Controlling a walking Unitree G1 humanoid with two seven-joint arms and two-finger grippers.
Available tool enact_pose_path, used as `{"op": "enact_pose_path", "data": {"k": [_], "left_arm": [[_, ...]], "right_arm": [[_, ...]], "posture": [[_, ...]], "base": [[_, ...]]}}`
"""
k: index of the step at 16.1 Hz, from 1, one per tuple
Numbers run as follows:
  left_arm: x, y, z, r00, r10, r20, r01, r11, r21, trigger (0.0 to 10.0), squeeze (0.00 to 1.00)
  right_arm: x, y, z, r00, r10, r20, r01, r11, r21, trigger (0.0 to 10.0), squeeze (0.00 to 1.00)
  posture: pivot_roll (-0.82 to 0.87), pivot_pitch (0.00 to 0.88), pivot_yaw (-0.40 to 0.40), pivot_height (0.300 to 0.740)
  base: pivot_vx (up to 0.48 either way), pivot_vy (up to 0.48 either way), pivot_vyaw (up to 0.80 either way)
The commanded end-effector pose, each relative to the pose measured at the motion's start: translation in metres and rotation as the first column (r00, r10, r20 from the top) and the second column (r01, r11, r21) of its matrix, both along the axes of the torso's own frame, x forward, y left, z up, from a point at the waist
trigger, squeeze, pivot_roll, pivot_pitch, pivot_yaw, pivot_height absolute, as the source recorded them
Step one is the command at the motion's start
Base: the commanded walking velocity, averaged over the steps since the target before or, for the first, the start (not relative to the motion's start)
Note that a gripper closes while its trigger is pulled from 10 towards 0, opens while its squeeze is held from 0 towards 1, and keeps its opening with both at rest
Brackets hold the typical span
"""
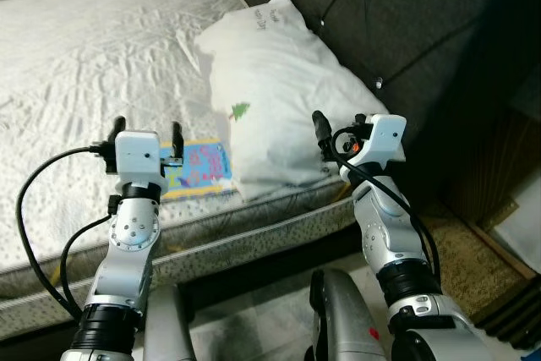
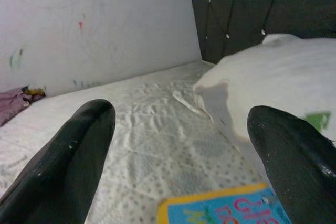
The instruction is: Clean up the room
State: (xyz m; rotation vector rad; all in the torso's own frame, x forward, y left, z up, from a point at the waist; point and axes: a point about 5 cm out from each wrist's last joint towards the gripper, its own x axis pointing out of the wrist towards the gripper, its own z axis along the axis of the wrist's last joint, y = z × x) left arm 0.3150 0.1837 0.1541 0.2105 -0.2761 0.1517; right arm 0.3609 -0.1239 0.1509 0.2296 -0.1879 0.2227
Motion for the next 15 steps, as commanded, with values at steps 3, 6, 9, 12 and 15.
{"op": "enact_pose_path", "data": {"k": [3,6,9,12,15], "left_arm": [[-0.012,0.015,-0.01,1.0,-0.016,-0.011,0.016,0.998,-0.056,10.0,0.0],[-0.013,0.024,-0.005,0.998,0.053,0.046,-0.054,0.998,0.021,10.0,0.0],[-0.012,0.028,-0.011,0.995,0.103,-0.016,-0.103,0.995,-0.004,10.0,0.0],[-0.012,0.014,-0.015,0.999,-0.011,-0.03,0.01,0.999,-0.036,10.0,0.0],[-0.009,0.003,-0.016,0.998,-0.056,-0.036,0.055,0.998,-0.032,10.0,0.0]], "right_arm": [[-0.001,0.003,0.004,1.0,0.0,0.012,0.0,0.999,0.036,10.0,0.0],[-0.006,0.01,-0.009,1.0,0.01,-0.027,-0.008,0.999,0.046,10.0,0.0],[-0.01,0.016,-0.018,0.998,0.027,-0.049,-0.025,0.999,0.035,10.0,0.0],[-0.01,0.01,-0.015,0.999,-0.011,-0.039,0.012,0.999,0.031,10.0,0.0],[-0.008,0.004,-0.008,0.999,-0.039,-0.015,0.039,0.999,0.022,10.0,0.0]], "posture": [[0.0,0.0,0.007,0.598],[0.03,0.0,-0.007,0.627],[0.02,0.0,-0.008,0.661],[0.0,0.0,0.014,0.691],[-0.03,0.0,0.029,0.721]], "base": [[0.0,0.0,0.0],[0.0,0.0,0.0],[0.0,0.0,0.0],[0.0,0.0,0.0],[0.0,0.0,0.0]]}}
